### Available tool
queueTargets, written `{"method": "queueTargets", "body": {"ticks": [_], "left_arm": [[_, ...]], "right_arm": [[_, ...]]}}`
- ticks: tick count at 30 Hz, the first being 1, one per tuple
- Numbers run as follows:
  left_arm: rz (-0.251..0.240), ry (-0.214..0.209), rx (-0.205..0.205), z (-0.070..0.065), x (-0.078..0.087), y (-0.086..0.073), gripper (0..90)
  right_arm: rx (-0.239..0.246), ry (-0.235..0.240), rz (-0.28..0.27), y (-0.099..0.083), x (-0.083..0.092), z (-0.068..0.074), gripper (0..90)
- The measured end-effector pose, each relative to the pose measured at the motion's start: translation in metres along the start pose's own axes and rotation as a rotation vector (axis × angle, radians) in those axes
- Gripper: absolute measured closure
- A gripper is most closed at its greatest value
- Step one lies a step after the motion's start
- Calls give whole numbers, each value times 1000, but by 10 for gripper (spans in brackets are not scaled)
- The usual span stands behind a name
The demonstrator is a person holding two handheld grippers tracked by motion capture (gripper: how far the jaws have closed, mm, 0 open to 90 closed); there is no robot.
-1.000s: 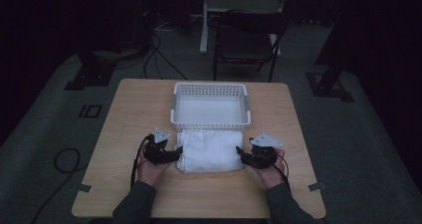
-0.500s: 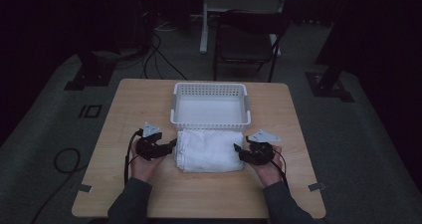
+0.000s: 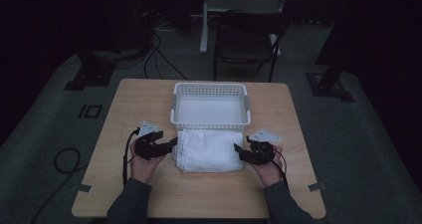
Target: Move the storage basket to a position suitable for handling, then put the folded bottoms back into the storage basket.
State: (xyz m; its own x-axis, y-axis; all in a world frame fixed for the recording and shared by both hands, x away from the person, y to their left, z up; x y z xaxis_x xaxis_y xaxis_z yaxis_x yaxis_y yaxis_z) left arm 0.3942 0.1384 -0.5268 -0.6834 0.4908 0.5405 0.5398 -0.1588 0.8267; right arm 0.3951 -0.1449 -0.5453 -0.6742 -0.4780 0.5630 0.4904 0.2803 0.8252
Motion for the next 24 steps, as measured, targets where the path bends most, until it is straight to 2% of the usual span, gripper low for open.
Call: {"method": "queueTargets", "body": {"ticks": [8,13,21,24], "left_arm": [[2,-41,7,-9,-3,2,289],[33,-59,29,-11,-14,-2,246],[108,-65,22,-13,-32,-20,210],[111,-76,26,-14,-34,-23,208]], "right_arm": [[-42,18,5,7,2,2,307],[-69,18,32,5,-5,3,234],[-56,1,108,-7,-17,3,141],[-51,-1,130,-12,-21,4,131]]}}
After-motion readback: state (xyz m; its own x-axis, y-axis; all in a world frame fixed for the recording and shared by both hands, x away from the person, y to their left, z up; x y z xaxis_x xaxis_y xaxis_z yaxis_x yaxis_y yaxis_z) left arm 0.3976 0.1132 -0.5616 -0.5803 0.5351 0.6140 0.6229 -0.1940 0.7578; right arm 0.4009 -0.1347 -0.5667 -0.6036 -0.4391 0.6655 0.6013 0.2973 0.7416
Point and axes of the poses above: each handheld gripper's, and its own axes: x roughly backward along the jaws, y roughly out of its top, z roughly to its left, the point moved 9 cm from there along -x, roughly forward along the jaws, and after that the axes turned 2 degrees about -x, right-handed, at the moved point
